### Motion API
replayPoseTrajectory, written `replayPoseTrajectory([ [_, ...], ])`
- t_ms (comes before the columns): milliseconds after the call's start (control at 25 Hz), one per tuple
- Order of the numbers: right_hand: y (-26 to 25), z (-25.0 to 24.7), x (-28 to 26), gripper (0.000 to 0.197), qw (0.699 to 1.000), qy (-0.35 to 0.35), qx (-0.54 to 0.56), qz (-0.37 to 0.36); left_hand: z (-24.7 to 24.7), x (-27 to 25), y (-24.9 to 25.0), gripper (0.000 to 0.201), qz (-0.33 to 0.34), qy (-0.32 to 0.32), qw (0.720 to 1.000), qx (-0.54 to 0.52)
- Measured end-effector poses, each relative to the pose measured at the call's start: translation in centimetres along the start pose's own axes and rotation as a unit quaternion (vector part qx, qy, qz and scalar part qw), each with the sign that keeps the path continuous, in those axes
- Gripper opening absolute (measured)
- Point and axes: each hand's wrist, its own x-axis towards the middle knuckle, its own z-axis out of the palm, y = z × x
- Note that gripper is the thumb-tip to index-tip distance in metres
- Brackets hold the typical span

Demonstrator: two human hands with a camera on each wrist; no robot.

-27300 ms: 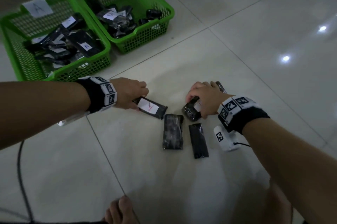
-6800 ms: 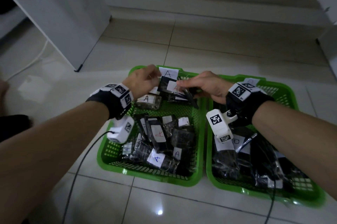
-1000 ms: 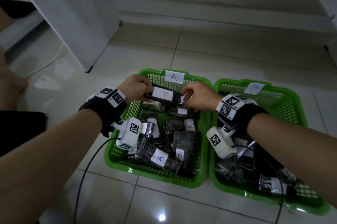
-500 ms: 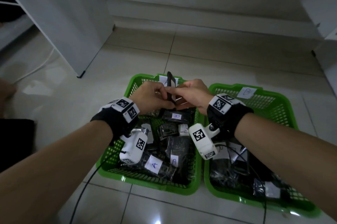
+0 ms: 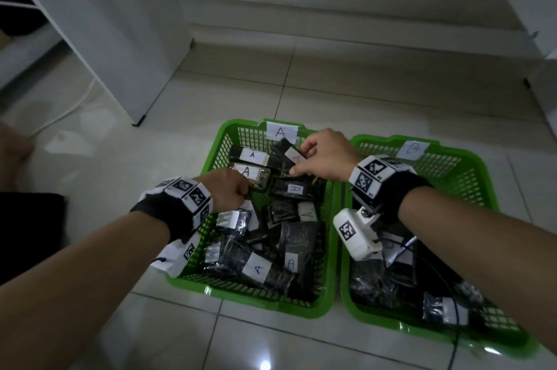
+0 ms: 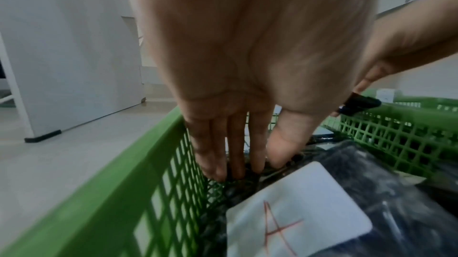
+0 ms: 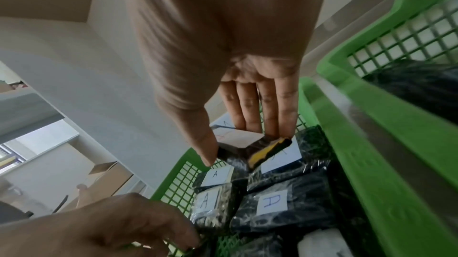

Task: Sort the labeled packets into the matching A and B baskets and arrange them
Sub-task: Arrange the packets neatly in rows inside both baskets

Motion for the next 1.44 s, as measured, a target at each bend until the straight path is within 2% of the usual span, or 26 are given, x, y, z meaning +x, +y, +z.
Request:
replayPoseTrajectory([
  [120, -0.5, 0.9, -0.1, 0.041, 0.999, -0.03, -0.011, -0.013, 0.1, -0.2, 0.2, 0.032, -0.001, -0.031, 0.999, -0.024],
  [240, -0.6, 1.9, -0.1, 0.042, 0.998, -0.046, -0.019, -0.031, 0.1, -0.5, 0.1, 0.04, -0.006, -0.085, 0.994, -0.07],
  [400, -1.0, 2.7, 0.1, 0.049, 0.995, -0.053, -0.054, -0.062, 0.3, -0.3, -0.6, 0.019, -0.001, -0.139, 0.988, -0.066],
  [480, -1.5, 3.2, 0.1, 0.047, 0.992, -0.05, -0.079, -0.087, 0.0, -0.8, -1.1, 0.017, 0.011, -0.166, 0.984, -0.068],
  [520, -2.0, 3.7, 0.0, 0.046, 0.99, -0.05, -0.085, -0.102, -0.3, -1.0, -1.6, 0.014, 0.028, -0.145, 0.987, -0.069],
  [560, -2.5, 4.3, -0.1, 0.046, 0.987, -0.052, -0.09, -0.12, -0.7, -1.2, -2.2, 0.01, 0.05, -0.086, 0.992, -0.074],
  [640, -3.8, 5.5, -0.5, 0.046, 0.979, -0.06, -0.109, -0.158, -1.6, -1.5, -3.3, 0.013, 0.071, 0.096, 0.991, -0.061],
  [720, -4.9, 6.5, -0.6, 0.047, 0.971, -0.06, -0.143, -0.184, -2.0, -1.7, -4.2, 0.015, 0.075, 0.239, 0.968, -0.024],
  [800, -5.8, 7.0, -0.4, 0.045, 0.963, -0.064, -0.171, -0.197, -1.8, -1.7, -4.7, 0.015, 0.09, 0.296, 0.951, -0.032],
  [880, -6.3, 7.5, -0.3, 0.038, 0.956, -0.083, -0.184, -0.211, -1.4, -1.4, -5.0, 0.028, 0.121, 0.284, 0.951, -0.017],
  [960, -6.6, 8.1, -0.2, 0.029, 0.946, -0.109, -0.205, -0.227, -1.0, -0.7, -5.1, 0.04, 0.141, 0.24, 0.957, 0.085],
  [1080, -6.8, 8.8, -0.5, 0.027, 0.926, -0.143, -0.25, -0.243, -0.7, 0.1, -4.7, 0.044, 0.118, 0.149, 0.95, 0.249],
  [1160, -6.4, 8.1, 0.2, 0.021, 0.936, -0.14, -0.246, -0.209, -0.3, 0.8, -4.3, 0.044, 0.096, 0.112, 0.935, 0.323],
  [1240, -6.0, 7.0, 1.0, 0.02, 0.947, -0.145, -0.232, -0.171, 0.2, 1.5, -3.6, 0.035, 0.089, 0.111, 0.92, 0.365],
  [1360, -4.7, 5.1, 1.3, 0.011, 0.943, -0.198, -0.224, -0.146, 0.9, 2.4, -2.7, 0.013, 0.065, 0.147, 0.918, 0.362],
  [1440, -4.1, 4.2, 0.7, 0.01, 0.946, -0.24, -0.179, -0.121, 1.4, 2.8, -2.6, 0.017, 0.038, 0.162, 0.918, 0.359],
])
